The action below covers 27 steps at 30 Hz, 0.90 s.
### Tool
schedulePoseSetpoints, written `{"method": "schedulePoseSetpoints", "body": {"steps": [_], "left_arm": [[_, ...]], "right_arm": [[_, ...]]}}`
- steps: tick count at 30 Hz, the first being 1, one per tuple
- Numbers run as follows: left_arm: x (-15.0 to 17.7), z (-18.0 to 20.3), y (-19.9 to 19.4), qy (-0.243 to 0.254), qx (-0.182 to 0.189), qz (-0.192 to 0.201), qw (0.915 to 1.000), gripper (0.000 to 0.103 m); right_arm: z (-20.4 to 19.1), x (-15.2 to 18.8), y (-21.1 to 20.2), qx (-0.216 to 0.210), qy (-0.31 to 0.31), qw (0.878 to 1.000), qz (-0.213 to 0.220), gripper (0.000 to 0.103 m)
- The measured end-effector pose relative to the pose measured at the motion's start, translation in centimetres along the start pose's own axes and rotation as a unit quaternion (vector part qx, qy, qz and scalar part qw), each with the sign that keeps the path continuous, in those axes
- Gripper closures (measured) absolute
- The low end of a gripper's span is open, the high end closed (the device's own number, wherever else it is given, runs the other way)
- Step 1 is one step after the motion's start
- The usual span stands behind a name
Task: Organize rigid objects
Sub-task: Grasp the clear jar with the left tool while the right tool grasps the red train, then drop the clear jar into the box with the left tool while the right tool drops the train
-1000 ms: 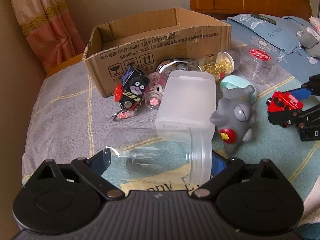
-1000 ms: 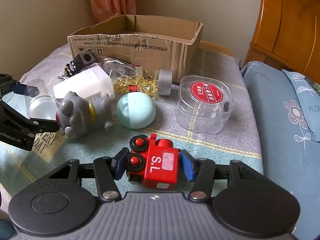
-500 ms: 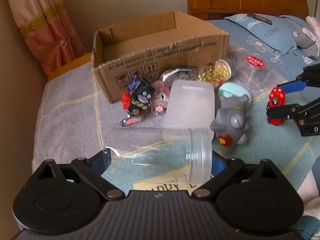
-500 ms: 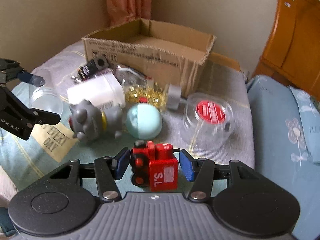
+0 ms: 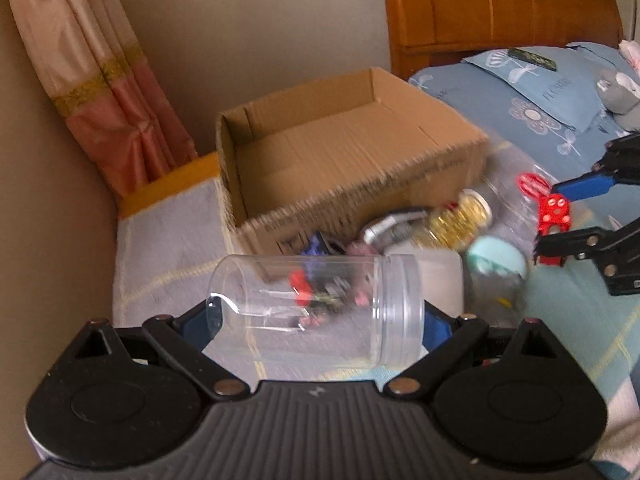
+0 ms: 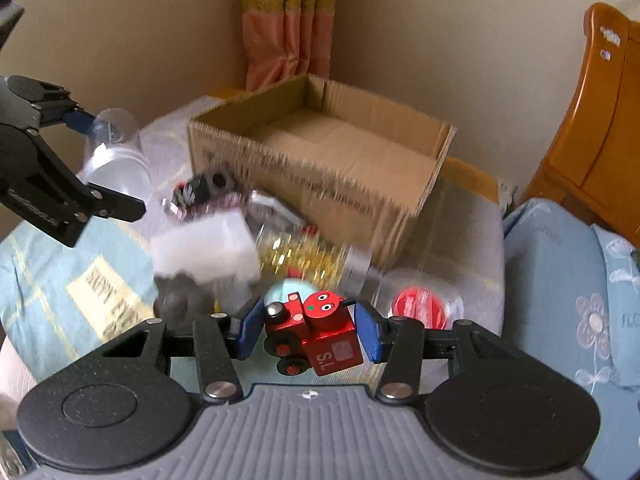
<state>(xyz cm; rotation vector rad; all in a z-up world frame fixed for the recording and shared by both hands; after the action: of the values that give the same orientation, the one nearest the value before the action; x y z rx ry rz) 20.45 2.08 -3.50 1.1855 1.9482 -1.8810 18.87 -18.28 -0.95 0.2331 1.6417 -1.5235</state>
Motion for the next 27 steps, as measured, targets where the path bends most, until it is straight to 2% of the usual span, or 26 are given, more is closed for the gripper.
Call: {"method": "schedulePoseSetpoints", "body": {"steps": [6, 12, 21, 22, 23, 24, 25, 27], "left_arm": [[-4.5, -1.4, 1.3, -0.007, -0.020, 0.020, 0.9996, 0.006], [-8.9, -2.7, 3.6, -0.024, -0.026, 0.026, 0.9990, 0.006], [-12.7, -3.7, 7.0, -0.021, -0.049, 0.018, 0.9984, 0.006], [-13.0, -3.7, 7.3, -0.021, -0.048, 0.017, 0.9985, 0.006], [-13.3, -3.7, 7.7, -0.023, -0.047, 0.015, 0.9985, 0.006], [-13.6, -3.7, 8.0, -0.024, -0.046, 0.013, 0.9986, 0.006], [-13.8, -3.7, 8.3, -0.023, -0.045, 0.012, 0.9986, 0.006], [-14.3, -3.6, 8.8, -0.025, -0.045, 0.009, 0.9986, 0.006]], "right_arm": [[2.3, -4.4, -0.3, 0.010, 0.005, 0.999, 0.033, 0.048], [3.7, -9.0, 1.4, 0.014, 0.010, 0.998, 0.053, 0.048], [4.0, -11.6, 4.8, -0.006, 0.008, 0.999, 0.042, 0.047], [3.8, -11.4, 5.2, -0.014, 0.006, 0.999, 0.035, 0.044], [3.7, -11.3, 5.4, -0.014, 0.004, 0.999, 0.033, 0.031], [3.6, -11.2, 5.3, -0.007, 0.002, 0.999, 0.038, 0.011], [3.4, -11.1, 5.2, -0.003, 0.000, 0.999, 0.044, 0.004], [3.2, -10.7, 4.7, -0.006, -0.001, 0.999, 0.050, 0.000]]}}
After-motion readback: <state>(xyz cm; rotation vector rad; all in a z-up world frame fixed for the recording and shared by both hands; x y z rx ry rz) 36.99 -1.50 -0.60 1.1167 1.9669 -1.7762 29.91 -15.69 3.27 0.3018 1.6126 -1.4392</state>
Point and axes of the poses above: each gripper's, at about its wrist camera, not at the fingertips, and y roughly the way its jaws point, z to its right, x to its underside, the point moved 3 cm from there along y, roughly the way its jaws point
